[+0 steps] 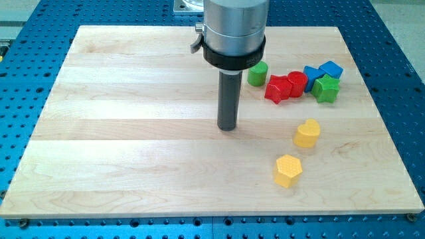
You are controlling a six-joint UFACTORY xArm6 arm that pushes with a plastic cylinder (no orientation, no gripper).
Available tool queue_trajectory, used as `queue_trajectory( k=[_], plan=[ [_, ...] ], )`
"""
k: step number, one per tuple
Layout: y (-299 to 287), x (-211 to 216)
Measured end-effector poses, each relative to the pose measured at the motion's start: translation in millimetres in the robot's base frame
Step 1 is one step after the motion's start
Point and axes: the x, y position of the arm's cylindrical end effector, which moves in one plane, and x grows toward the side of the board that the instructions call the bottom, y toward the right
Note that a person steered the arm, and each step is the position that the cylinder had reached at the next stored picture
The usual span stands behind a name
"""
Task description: Move the yellow heart diagonally bottom left to the green circle
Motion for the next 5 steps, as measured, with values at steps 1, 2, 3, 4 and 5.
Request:
queue_trajectory(
  k=[1, 2, 3, 4, 5],
  plan=[
    [59, 19],
    [87, 24],
    [86, 9],
    [86, -4],
    [102, -13]
  ],
)
